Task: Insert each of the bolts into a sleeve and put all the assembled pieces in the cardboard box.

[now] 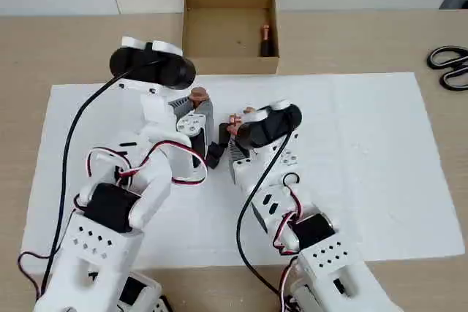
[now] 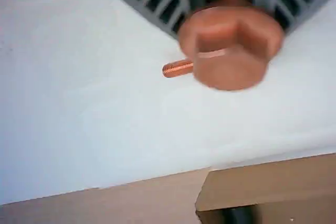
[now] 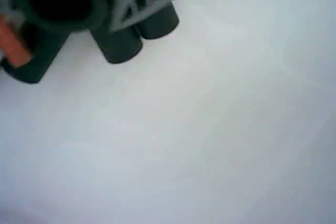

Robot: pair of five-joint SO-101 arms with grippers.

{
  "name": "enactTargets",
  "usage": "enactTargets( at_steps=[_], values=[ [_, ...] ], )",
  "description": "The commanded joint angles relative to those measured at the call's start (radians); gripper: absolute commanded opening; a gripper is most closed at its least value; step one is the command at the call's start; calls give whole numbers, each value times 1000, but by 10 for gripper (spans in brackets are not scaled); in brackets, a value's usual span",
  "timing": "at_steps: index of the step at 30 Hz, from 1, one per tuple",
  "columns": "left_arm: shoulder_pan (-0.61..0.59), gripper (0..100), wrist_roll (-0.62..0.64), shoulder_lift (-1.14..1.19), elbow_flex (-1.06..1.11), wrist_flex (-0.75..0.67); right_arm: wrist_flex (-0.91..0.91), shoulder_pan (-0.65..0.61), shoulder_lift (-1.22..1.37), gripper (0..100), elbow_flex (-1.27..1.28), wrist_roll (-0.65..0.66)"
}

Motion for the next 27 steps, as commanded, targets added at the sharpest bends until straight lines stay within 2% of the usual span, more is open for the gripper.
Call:
enactTargets(
  at_steps=[1,11,14,20,27],
  values=[
    [9,6,6,-32,-5,-58,-22,-25,-22,4,-5,-11],
    [8,6,9,-31,125,-245,-27,-45,-28,5,-8,-11],
    [6,6,31,-31,156,-295,-91,-45,-70,5,26,-11],
    [6,6,103,-31,156,-302,-278,-54,-127,5,143,-8],
    [14,6,112,-35,156,-302,-289,-56,-127,5,152,-9]
  ],
)
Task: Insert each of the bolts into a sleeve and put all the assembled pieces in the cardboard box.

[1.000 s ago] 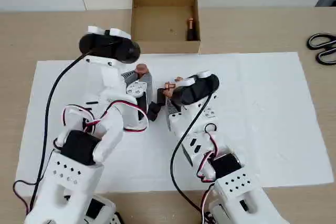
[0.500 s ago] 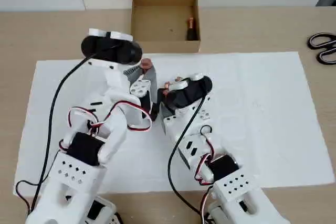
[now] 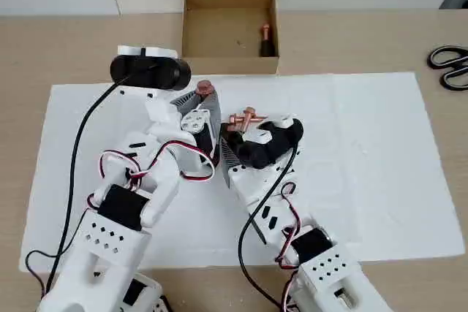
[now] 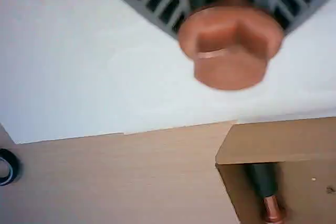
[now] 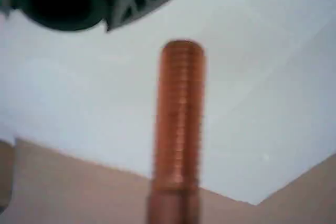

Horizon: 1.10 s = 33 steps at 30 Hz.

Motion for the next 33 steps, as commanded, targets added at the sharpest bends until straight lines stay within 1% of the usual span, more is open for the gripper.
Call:
enactTargets(
  at_steps=[1,5,11,18,25,33],
  values=[
    [9,6,18,-35,-5,-37,-25,-7,-25,5,-5,-9],
    [9,6,18,-35,-8,-37,-25,-44,-25,5,-2,-9],
    [11,6,17,-31,-5,-75,-25,-47,-25,4,0,-9],
    [40,6,17,-29,-1,-74,-25,-47,-25,4,0,-9],
    [41,6,18,-31,74,-127,-25,-64,-25,4,0,-9],
    [41,6,18,-31,79,-130,-24,-74,-30,4,5,-9]
  ],
)
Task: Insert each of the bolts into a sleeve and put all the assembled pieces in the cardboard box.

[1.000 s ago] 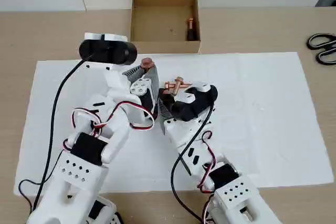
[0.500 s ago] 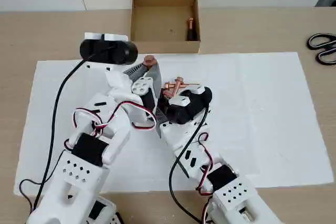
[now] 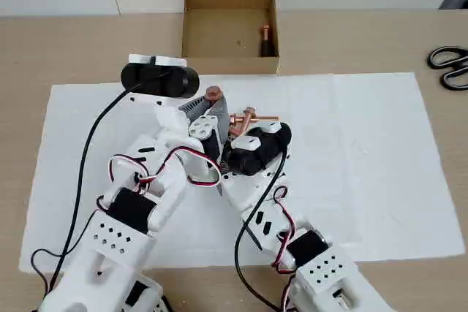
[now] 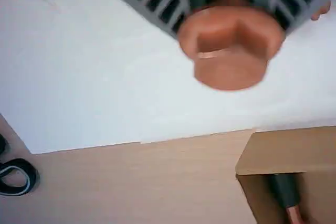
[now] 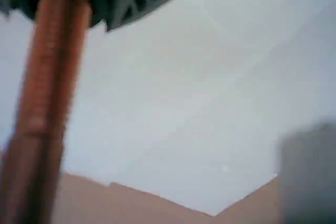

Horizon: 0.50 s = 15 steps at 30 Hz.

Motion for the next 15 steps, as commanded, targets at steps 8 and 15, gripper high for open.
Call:
enactTargets(
  at_steps=[8,15],
  values=[
    [3,6,3,-29,10,-29,-25,-5,-31,4,2,-6],
    [3,6,2,-34,31,-3,-25,-2,-31,4,2,-6]
  ],
)
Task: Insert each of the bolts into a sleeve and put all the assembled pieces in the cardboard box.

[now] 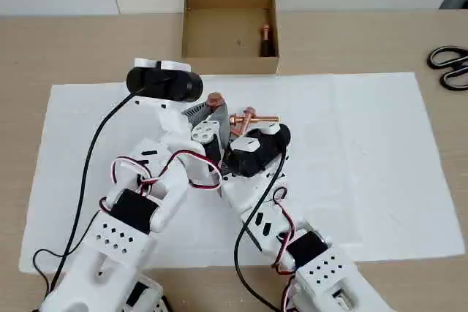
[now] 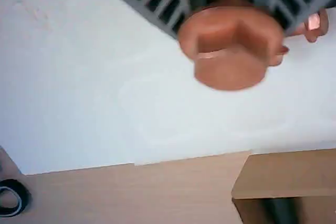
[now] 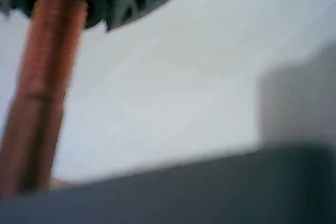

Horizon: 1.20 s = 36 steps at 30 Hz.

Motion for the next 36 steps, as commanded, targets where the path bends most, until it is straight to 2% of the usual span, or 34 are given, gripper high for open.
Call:
enactTargets(
  at_steps=[1,10,23,28,36],
  values=[
    [2,6,2,-32,-8,12,-27,1,-25,4,-8,-6],
    [3,6,2,-34,-10,83,-30,2,-25,4,-8,-6],
    [38,6,2,-29,-2,87,-31,2,-25,4,-8,-5],
    [40,6,0,-26,-2,152,-31,2,-25,4,-8,-5],
    [41,6,-54,-26,-2,163,-31,2,-25,4,-8,-5]
  ],
)
